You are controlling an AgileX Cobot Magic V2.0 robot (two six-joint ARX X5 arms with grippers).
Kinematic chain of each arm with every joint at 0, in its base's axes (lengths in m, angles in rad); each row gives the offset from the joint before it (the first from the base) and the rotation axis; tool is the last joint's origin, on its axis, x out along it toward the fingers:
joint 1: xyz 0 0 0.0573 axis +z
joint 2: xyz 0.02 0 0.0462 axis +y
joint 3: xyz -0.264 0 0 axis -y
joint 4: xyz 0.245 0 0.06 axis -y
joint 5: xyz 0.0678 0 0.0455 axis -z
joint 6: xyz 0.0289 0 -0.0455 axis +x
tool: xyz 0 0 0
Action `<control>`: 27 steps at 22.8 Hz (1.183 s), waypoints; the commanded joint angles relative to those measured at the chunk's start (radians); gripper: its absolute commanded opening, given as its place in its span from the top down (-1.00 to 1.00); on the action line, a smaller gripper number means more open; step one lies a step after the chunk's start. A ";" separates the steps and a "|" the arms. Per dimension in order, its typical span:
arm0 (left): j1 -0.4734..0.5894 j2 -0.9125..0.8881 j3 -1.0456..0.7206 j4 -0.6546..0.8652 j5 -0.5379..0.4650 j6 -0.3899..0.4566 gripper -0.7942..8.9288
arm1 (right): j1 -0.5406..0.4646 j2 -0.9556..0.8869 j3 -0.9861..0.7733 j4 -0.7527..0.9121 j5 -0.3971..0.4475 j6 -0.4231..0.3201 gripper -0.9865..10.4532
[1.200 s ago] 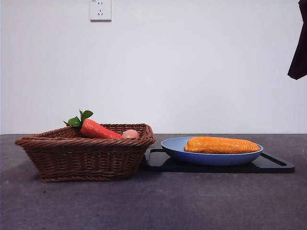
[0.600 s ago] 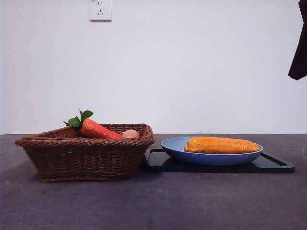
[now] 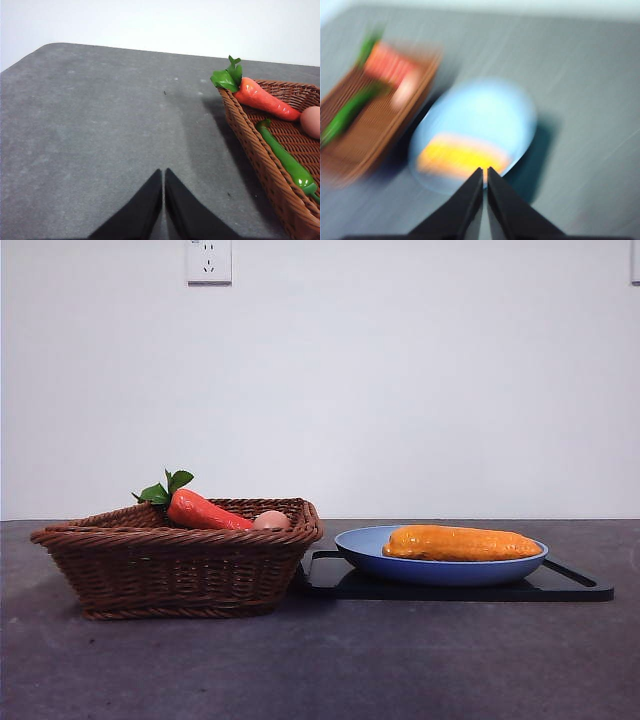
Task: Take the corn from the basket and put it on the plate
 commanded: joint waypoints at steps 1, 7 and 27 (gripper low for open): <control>0.001 0.000 -0.027 -0.005 -0.001 -0.002 0.82 | -0.047 -0.122 -0.161 0.209 -0.001 -0.011 0.83; 0.001 0.000 -0.027 -0.005 -0.001 -0.002 0.82 | -0.060 -0.431 -0.530 0.495 0.047 -0.015 0.82; 0.001 0.000 -0.027 -0.005 -0.001 -0.002 0.82 | -0.055 -0.684 -0.729 0.424 0.132 -0.014 0.82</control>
